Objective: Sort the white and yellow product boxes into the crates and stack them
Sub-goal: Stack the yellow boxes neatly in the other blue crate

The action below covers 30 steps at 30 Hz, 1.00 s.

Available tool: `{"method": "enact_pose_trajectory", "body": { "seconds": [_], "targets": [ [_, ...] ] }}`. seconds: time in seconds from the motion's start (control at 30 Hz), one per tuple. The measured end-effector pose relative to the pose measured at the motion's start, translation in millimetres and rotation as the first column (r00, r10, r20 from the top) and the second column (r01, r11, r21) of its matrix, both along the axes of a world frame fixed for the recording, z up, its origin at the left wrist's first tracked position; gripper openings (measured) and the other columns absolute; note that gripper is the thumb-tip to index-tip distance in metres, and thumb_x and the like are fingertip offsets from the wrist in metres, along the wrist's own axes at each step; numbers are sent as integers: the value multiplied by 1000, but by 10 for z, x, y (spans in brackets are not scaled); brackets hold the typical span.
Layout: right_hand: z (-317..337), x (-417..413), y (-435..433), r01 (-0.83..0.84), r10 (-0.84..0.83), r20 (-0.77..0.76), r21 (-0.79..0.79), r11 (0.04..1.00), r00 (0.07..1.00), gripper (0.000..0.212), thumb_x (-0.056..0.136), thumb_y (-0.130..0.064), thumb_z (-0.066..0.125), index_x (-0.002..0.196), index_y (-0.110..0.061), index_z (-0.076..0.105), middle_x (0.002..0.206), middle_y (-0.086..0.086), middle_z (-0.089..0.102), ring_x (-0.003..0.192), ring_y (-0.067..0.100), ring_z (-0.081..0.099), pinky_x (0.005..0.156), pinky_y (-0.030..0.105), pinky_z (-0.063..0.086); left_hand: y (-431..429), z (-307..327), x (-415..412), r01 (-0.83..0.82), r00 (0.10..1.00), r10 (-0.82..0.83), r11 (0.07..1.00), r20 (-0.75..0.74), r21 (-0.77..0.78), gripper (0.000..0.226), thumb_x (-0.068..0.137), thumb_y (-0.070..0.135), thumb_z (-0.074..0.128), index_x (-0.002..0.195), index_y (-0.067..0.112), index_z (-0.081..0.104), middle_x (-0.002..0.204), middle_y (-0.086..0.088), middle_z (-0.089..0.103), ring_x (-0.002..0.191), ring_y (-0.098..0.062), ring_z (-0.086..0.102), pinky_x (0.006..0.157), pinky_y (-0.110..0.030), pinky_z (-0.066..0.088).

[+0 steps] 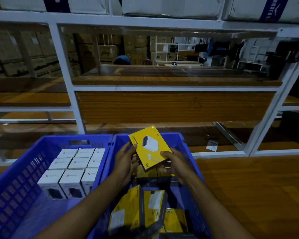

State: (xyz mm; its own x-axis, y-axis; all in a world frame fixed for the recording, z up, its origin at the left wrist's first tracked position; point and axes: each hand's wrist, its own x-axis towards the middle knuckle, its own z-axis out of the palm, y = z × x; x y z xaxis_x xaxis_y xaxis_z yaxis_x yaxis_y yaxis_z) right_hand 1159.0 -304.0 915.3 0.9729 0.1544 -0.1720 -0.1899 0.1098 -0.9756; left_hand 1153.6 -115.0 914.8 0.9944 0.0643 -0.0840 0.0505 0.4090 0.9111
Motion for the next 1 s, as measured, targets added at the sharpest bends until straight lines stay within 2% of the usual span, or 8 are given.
{"method": "enact_pose_trajectory", "body": {
  "seconds": [0.13,0.2,0.33,0.57,0.67,0.87,0.93,1.0],
  "targets": [
    [-6,5,23,21,-12,65,-138,990,998,23,98,-19,57,121,-17,58,96,3,70,69,13,69,53,26,51,-14,19,-48,44,998,-38,992,-59,118,28,103,23,47,128,13,57,83,-7,74,62,-17,71,49,-26,53],
    [-20,7,49,40,-32,50,-169,985,998,23,98,-19,58,119,-12,57,86,6,70,59,14,66,46,23,45,-30,-12,-56,117,985,-92,977,-144,178,24,104,22,47,122,16,61,93,-10,75,69,-21,72,57,-32,59],
    [-72,-6,103,107,-130,-170,-140,984,977,16,99,-24,57,91,-10,58,64,6,65,44,18,63,36,17,34,-66,-62,-43,264,940,-186,929,-287,261,17,101,18,51,112,13,62,101,-13,72,82,-29,69,74,-41,59],
    [-200,36,48,215,-174,-475,32,976,862,20,99,-29,57,100,-9,54,86,13,62,60,19,58,35,17,45,-64,-142,9,302,927,-212,911,-310,281,10,98,10,54,99,6,63,100,-14,74,96,-33,71,94,-46,56],
    [-247,79,59,281,-195,-518,93,955,833,15,98,-22,58,105,-10,54,92,14,60,64,22,58,38,20,49,-86,-158,13,301,932,-228,920,-283,249,17,95,-2,55,92,11,65,85,-5,74,89,-28,70,88,-42,58],
    [-450,171,38,353,-234,-577,102,930,783,23,100,-24,53,120,-13,49,115,15,56,42,18,61,36,18,45,-78,-253,81,325,923,-240,904,-301,278,26,92,-4,59,118,1,63,118,-23,67,96,-33,70,75,-34,61],
    [-528,199,24,387,-265,-608,76,919,748,25,99,-25,54,121,-14,49,120,14,53,31,17,56,36,18,45,-83,-283,88,350,909,-251,893,-332,284,31,90,-3,62,121,1,59,122,-18,63,94,-33,69,72,-32,60],
    [-554,213,5,404,-267,-624,86,911,734,26,99,-28,55,120,-15,49,122,11,51,40,16,58,35,19,45,-88,-297,78,386,897,-283,876,-340,289,31,90,-3,62,121,2,59,115,-5,61,92,-32,67,77,-36,59]
  ]
}}
